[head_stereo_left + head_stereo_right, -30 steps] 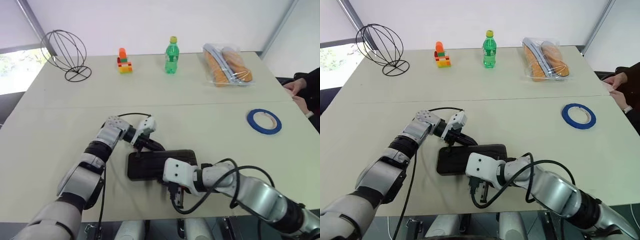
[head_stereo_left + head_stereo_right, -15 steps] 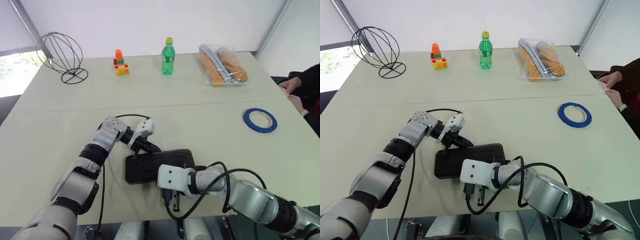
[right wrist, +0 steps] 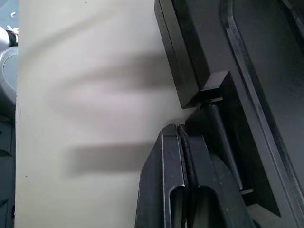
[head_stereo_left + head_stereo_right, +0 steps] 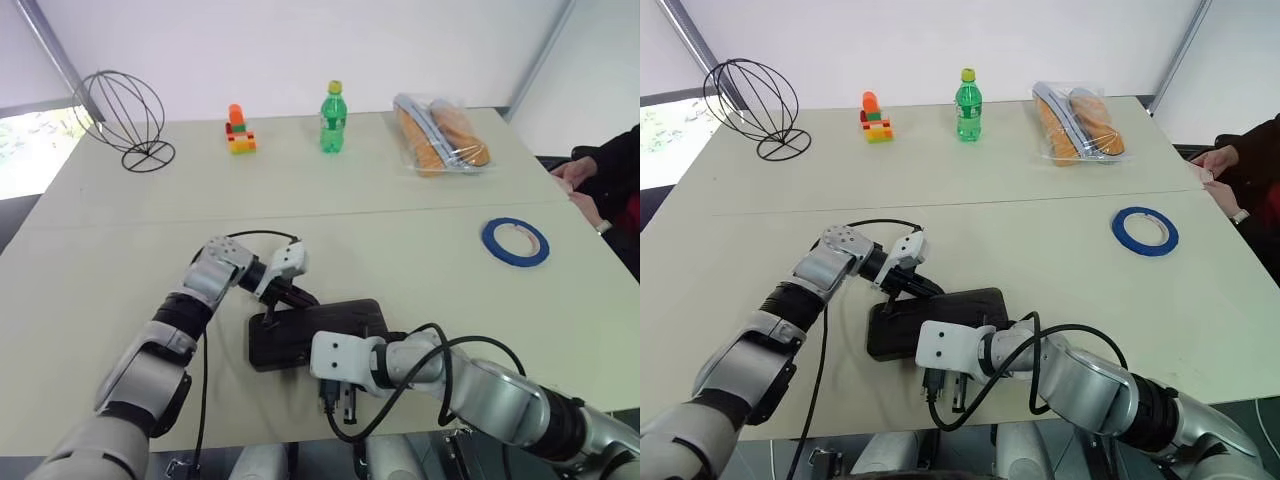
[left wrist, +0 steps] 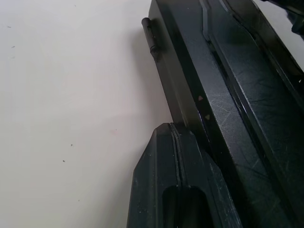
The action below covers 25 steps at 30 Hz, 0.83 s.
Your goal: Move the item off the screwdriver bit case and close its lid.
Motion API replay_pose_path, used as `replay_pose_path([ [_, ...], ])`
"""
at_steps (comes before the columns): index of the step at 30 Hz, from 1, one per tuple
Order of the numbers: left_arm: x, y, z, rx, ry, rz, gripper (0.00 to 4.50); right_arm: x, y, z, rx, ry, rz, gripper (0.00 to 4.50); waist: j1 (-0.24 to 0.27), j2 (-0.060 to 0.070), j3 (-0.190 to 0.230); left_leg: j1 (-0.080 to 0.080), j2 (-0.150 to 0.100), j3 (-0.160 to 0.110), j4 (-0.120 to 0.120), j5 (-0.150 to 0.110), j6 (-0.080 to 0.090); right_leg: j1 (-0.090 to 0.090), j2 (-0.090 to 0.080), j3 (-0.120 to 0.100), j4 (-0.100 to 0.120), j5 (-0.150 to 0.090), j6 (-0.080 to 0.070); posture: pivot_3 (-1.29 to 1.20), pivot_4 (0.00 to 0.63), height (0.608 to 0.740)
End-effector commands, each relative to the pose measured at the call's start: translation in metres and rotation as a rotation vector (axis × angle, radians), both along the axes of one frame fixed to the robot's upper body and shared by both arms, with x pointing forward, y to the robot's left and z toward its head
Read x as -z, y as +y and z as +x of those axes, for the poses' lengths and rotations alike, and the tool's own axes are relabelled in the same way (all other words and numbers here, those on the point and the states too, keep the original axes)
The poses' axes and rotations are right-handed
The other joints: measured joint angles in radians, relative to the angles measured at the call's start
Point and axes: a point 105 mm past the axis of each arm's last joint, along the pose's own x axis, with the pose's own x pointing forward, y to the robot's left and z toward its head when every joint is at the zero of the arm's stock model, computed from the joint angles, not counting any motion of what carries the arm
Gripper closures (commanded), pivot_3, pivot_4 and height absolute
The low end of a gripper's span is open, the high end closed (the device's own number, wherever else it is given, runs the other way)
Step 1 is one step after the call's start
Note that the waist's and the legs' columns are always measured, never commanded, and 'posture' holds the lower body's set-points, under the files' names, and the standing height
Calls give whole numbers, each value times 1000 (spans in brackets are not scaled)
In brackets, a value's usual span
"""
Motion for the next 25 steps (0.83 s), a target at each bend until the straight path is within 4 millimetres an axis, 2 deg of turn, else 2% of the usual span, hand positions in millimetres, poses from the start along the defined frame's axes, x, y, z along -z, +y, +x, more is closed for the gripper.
replay_pose_path([
  [1, 24, -18, -48, 230, 169, 17, 4500, 4, -46, 64, 302, -191, -147, 4453, -1, 0, -1, 0, 1, 0, 0, 0, 0, 0, 0, 0, 0, 0, 0, 0, 150, 740],
  [5, 24, -15, -48, 225, 161, 17, 4500, 3, -48, 70, 314, -204, -146, 4453, -2, 0, -2, 1, 2, 0, -1, 0, 0, 0, 3, 0, 0, 0, 0, 0, 150, 740],
  [7, 23, -19, -33, 168, 85, -2, 4500, 2, -45, 63, 300, -165, -117, 4453, -1, 0, -4, 1, 3, 0, -1, 0, 0, 0, 4, 0, 0, 0, 0, 0, 150, 740],
  [9, 21, -22, -9, 74, -20, -14, 4500, 0, -41, 47, 280, -84, -63, 4453, 9, 1, -7, 2, 3, 0, -1, 0, 0, 1, 4, 0, 0, 0, -1, 0, 150, 740],
  [11, 18, -23, 6, 23, -95, -25, 4500, -2, -41, 34, 263, -28, -28, 4453, 27, 1, -8, 4, 2, -2, 0, 0, 0, 6, 3, -1, -2, 0, -1, 0, 150, 740],
  [14, 1, -19, 43, -172, -243, -90, 4500, -15, -54, -7, 221, 152, 70, 4453, 61, 1, -8, 4, -3, -3, 3, 0, 0, 9, -3, -2, -3, -1, 1, 0, 150, 740],
  [16, -19, -8, 66, -328, -294, -168, 4500, -39, -59, -37, 188, 272, 235, 4453, 62, -2, -8, 2, -6, -3, 4, 0, 1, 9, -5, -1, -4, -1, 4, 0, 150, 740],
  [18, -36, 3, 78, -428, -287, -263, 4500, -60, -62, -52, 178, 354, 419, 4453, 53, -4, -7, -1, -6, -3, 4, -2, 4, 7, -5, -1, -5, 0, 7, 0, 150, 740],
  [20, -55, 20, 86, -537, -246, -381, 4500, -89, -69, -52, 177, 381, 654, 4453, 45, -4, -6, -1, -4, -2, 3, -2, 4, 3, -3, -1, -3, 0, 6, 0, 150, 740],
  [21, -63, 29, 89, -580, -239, -423, 4500, -104, -75, -46, 194, 367, 760, 4453, 40, -5, -5, -1, -4, -2, 2, -2, 4, 3, -4, -1, -3, 0, 6, 0, 150, 740],
  [23, -74, 49, 92, -663, -242, -488, 4500, -129, -93, -21, 281, 292, 902, 4453, 29, -6, -4, -1, -4, -2, 2, -2, 4, 3, -5, 0, -3, 1, 5, 0, 150, 740],
  [25, -83, 66, 92, -735, -259, -530, 4500, -141, -113, 9, 418, 193, 973, 4453, 25, -6, -4, -1, -4, 0, 2, -2, 4, 3, -5, 1, -4, 1, 5, 0, 150, 740],
])
